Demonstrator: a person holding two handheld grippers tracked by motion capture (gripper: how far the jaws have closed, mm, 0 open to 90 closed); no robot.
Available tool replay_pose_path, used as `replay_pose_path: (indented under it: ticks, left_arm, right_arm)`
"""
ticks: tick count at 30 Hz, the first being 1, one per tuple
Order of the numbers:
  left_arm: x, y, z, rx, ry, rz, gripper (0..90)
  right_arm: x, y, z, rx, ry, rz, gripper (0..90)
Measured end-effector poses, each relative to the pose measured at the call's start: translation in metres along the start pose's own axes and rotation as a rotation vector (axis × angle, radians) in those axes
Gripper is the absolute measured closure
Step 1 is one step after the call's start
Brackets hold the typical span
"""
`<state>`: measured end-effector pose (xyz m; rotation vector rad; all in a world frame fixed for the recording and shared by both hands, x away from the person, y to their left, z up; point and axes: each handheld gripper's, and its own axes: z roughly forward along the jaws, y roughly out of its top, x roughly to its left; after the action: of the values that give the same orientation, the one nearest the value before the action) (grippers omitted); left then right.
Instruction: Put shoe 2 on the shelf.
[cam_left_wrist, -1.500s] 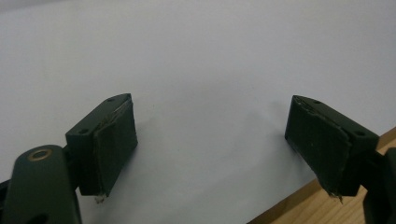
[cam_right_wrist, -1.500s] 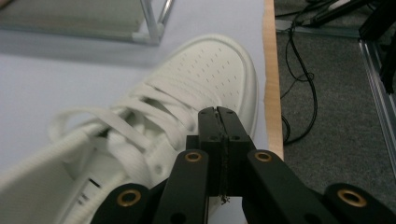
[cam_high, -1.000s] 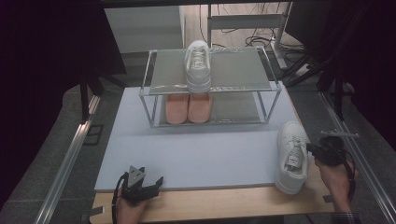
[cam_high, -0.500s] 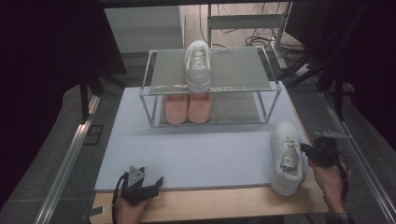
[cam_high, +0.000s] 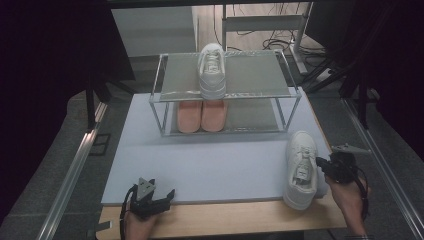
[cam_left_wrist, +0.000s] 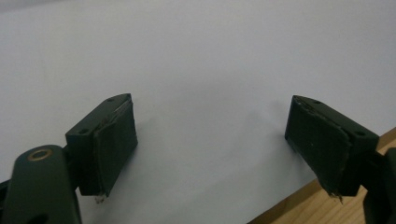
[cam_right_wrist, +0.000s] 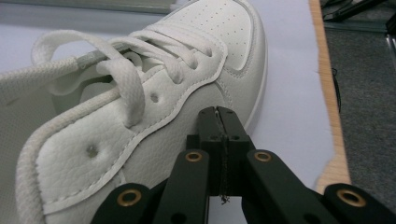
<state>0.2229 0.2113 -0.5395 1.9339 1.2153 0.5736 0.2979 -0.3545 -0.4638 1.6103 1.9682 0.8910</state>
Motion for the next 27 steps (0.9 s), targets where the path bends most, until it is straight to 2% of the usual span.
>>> replay_pose_path:
  ticks: [15,27]
  left_arm:
    - [0.000,0.000,0.000,0.000,0.000,0.000,16.3]
    - [0.000,0.000,0.000,0.000,0.000,-0.001,16.3]
  right_arm:
    - [0.029,0.011,0.015,0.007,0.064,-0.038,90.0]
    - [0.062,0.023,0.031,0.022,0.121,-0.098,90.0]
